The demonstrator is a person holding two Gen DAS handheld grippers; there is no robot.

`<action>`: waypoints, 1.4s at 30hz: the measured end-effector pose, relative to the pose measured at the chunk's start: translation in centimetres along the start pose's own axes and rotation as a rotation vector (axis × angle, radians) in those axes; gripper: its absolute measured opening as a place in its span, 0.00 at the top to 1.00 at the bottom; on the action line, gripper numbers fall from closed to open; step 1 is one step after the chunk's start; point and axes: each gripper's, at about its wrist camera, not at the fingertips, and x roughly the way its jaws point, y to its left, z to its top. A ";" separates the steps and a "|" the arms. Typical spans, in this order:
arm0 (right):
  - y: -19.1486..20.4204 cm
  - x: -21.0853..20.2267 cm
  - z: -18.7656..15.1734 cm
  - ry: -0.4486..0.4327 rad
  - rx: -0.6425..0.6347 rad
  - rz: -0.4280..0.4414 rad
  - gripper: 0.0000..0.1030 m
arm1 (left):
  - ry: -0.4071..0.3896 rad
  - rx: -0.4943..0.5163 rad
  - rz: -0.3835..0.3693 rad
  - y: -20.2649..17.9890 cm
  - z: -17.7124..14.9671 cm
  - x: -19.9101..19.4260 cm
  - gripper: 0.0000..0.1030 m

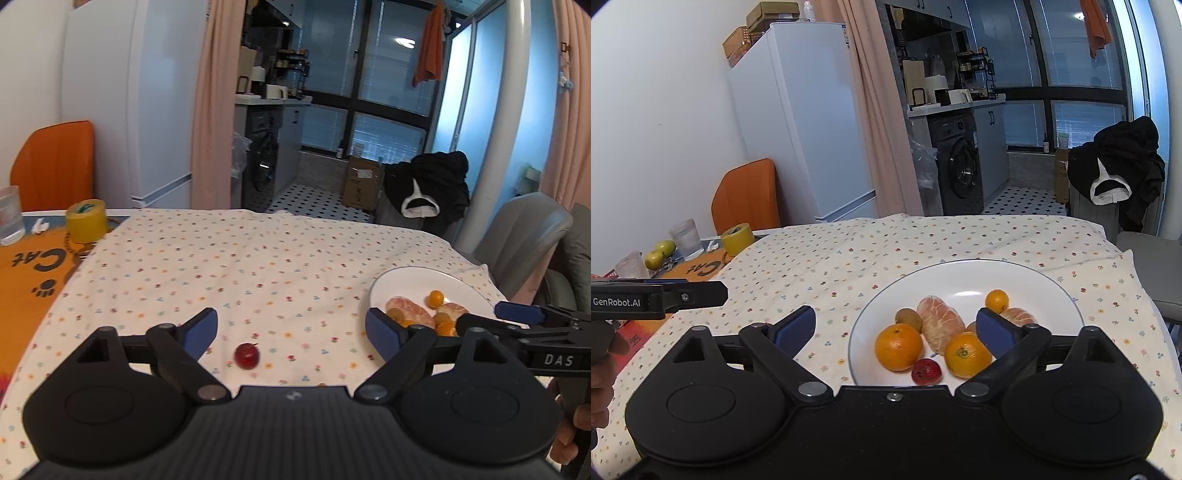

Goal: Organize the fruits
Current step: 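Open both grippers to release the pomelo piece and brown fruit on the plate, then withdraw both open grippers toward the remaining red plum and kumquat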

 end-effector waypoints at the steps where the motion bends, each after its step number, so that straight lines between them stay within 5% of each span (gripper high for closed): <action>1: 0.2 -0.1 0.0 0.001 -0.002 0.000 0.05 | -0.003 -0.004 0.007 0.2 -0.1 -0.2 0.14; 20: 3.9 0.0 -0.8 0.034 -0.031 0.042 0.00 | -0.024 -0.054 0.051 3.8 -1.5 -2.3 0.09; 42: 7.9 2.5 -3.5 0.141 -0.072 0.100 0.00 | 0.065 -0.089 0.051 7.2 -5.1 -1.3 0.09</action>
